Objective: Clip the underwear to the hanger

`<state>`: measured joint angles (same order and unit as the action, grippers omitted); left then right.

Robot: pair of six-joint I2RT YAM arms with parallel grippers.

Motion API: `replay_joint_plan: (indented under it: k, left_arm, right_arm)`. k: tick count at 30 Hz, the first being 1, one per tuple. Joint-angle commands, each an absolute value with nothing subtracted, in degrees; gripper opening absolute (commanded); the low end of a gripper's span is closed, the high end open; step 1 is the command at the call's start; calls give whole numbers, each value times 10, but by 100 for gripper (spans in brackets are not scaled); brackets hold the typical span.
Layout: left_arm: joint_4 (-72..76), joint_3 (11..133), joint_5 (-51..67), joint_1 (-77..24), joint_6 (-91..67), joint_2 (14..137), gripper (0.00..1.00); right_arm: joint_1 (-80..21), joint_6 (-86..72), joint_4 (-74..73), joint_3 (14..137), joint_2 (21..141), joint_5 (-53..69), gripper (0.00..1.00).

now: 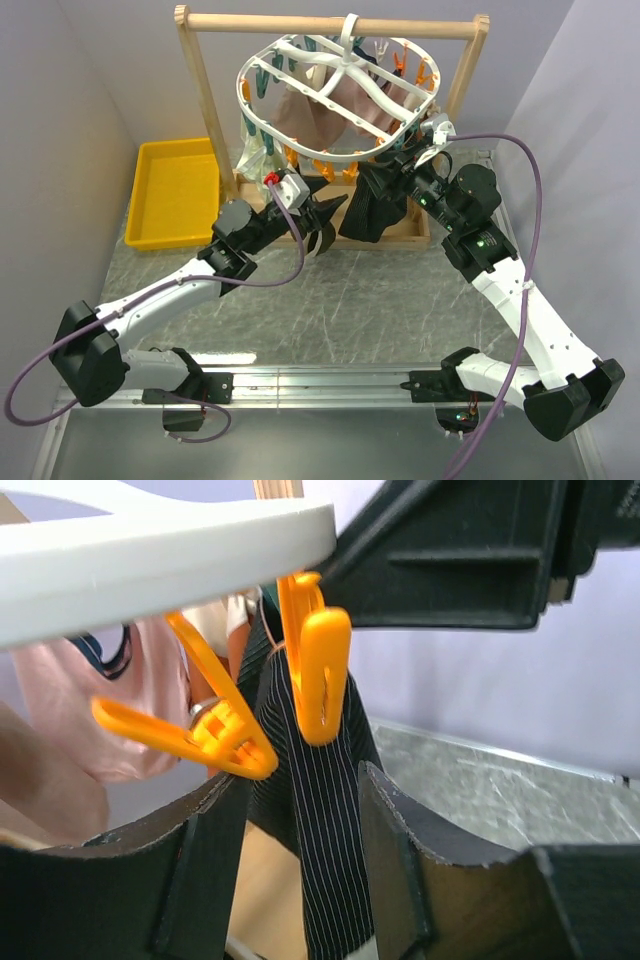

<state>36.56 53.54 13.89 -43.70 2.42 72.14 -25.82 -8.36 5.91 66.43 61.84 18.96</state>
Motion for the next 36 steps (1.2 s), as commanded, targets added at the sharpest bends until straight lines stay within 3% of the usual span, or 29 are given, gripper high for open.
replay_joint_plan:
  k: [1, 10, 21, 36]
  left_arm:
    - [436, 565, 124, -443, 32, 736, 52]
    - [468, 581, 121, -445, 23, 775, 52]
    - [442, 574, 125, -454, -38, 771, 44]
    - [380, 554, 59, -484, -31, 740, 54]
  right_arm:
    - [-258, -93, 82, 683, 613, 194, 53]
    - [-258, -98, 79, 685, 613, 198, 53]
    - [-258, -102, 82, 683, 613, 200, 53]
    - [-257, -101, 85, 682, 614, 200, 54]
